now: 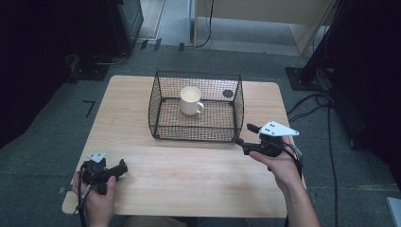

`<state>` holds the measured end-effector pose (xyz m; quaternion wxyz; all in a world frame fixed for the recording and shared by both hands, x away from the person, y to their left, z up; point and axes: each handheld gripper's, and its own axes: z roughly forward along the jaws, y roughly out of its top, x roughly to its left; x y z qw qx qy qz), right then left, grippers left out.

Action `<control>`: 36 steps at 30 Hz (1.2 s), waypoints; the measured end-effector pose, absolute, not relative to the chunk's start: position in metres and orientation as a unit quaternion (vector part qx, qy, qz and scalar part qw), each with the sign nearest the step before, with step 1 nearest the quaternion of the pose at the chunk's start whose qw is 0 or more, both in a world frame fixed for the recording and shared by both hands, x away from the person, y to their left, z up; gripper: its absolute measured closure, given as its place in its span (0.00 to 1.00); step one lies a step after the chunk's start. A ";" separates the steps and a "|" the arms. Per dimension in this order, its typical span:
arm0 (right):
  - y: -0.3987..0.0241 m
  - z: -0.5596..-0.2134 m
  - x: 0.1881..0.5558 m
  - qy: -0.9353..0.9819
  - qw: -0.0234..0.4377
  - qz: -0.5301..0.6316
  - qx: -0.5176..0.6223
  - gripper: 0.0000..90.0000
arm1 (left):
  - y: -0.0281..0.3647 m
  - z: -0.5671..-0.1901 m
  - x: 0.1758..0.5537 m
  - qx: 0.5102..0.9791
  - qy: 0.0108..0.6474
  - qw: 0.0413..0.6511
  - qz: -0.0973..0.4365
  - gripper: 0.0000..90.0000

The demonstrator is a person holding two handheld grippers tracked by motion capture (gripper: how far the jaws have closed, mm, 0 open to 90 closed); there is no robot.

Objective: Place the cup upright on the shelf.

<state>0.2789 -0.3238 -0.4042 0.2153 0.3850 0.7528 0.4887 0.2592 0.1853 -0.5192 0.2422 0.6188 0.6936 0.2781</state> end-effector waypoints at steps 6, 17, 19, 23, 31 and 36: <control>-0.338 -0.415 0.269 0.754 0.213 0.474 0.402 0.18 | 0.185 -0.519 0.259 0.619 0.694 0.243 0.278 0.00; -0.364 -0.440 0.253 0.747 0.215 0.453 0.436 0.14 | 0.185 -0.519 0.259 0.619 0.693 0.243 0.278 0.00; -0.369 -0.445 0.251 0.745 0.217 0.447 0.444 0.14 | 0.185 -0.519 0.259 0.619 0.693 0.243 0.278 0.00; -0.377 -0.454 0.245 0.743 0.216 0.440 0.456 0.14 | 0.185 -0.519 0.259 0.619 0.693 0.243 0.278 0.00; -0.391 -0.473 0.238 0.743 0.216 0.418 0.475 0.14 | 0.185 -0.519 0.259 0.620 0.693 0.242 0.278 0.00; -0.397 -0.487 0.235 0.741 0.212 0.405 0.492 0.14 | 0.185 -0.519 0.259 0.620 0.693 0.242 0.278 0.00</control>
